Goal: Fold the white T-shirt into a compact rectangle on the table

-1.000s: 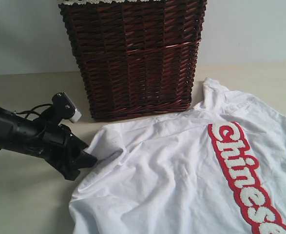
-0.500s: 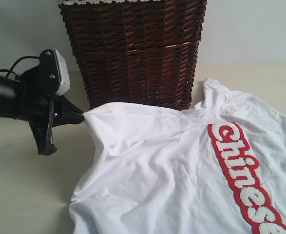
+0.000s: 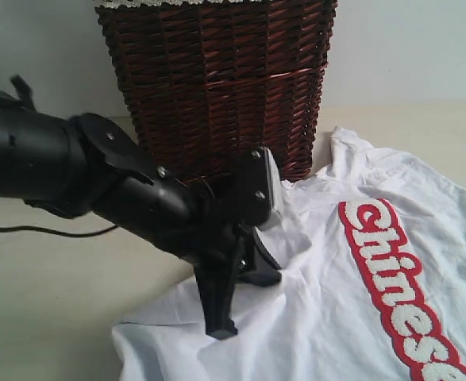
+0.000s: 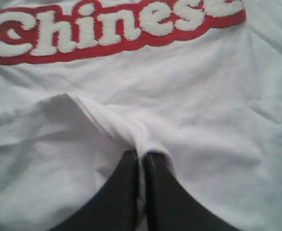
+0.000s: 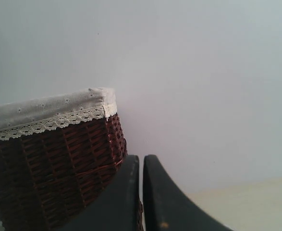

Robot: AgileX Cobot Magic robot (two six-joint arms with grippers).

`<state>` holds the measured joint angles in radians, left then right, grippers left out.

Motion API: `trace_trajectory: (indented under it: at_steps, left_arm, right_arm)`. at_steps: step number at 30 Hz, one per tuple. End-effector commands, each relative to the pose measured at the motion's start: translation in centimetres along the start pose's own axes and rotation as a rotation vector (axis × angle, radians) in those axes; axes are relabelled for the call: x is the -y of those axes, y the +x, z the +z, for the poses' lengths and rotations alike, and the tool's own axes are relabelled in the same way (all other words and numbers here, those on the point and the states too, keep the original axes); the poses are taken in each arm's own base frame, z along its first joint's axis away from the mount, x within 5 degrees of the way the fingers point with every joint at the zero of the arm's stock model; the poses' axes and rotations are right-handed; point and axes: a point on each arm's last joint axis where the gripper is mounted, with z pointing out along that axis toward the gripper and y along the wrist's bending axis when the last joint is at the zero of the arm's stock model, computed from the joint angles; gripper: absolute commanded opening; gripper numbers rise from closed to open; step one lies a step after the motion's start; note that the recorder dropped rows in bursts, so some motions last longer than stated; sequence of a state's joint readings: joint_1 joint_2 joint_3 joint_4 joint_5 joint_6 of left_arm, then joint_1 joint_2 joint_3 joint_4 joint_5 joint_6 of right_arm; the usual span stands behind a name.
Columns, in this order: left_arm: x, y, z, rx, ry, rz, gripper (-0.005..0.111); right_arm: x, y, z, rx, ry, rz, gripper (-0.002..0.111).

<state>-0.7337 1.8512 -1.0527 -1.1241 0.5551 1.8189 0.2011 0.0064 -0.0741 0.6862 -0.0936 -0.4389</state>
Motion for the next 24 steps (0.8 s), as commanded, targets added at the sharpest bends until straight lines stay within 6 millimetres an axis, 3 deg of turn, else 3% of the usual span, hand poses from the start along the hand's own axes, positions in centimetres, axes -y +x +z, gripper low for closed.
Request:
trace_trajectory:
  at_steps: [1, 5, 9, 14, 15, 18, 21, 24]
  left_arm:
    - [2.1, -0.8, 3.1, -0.024, 0.023, -0.112, 0.0]
    - [3.3, -1.6, 4.6, -0.031, -0.029, -0.135, 0.0]
    - [2.8, -1.8, 4.8, -0.042, -0.137, -0.135, 0.006]
    - [1.4, -1.9, 3.7, -0.042, -0.27, -0.152, 0.037]
    - [0.8, -2.0, 3.1, -0.041, -0.331, -0.156, 0.048]
    - [-1.5, -2.0, 0.7, -0.041, -0.532, -0.167, 0.064]
    - [-3.8, -1.2, -2.2, -0.025, -0.626, -0.214, 0.061]
    - [-4.7, 1.4, -4.1, -0.017, -0.526, -0.298, 0.049]
  right_arm:
    - [0.1, 0.2, -0.1, 0.006, 0.009, -0.012, 0.005]
    - [0.1, 0.2, -0.1, 0.006, 0.009, -0.012, 0.005]
    - [0.1, 0.2, -0.1, 0.006, 0.009, -0.012, 0.005]
    - [0.1, 0.2, -0.1, 0.006, 0.009, -0.012, 0.005]
    - [0.1, 0.2, -0.1, 0.006, 0.009, -0.012, 0.005]
    - [0.1, 0.2, -0.1, 0.006, 0.009, -0.012, 0.005]
    - [0.1, 0.2, -0.1, 0.006, 0.009, -0.012, 0.005]
    - [0.1, 0.2, -0.1, 0.006, 0.009, -0.012, 0.005]
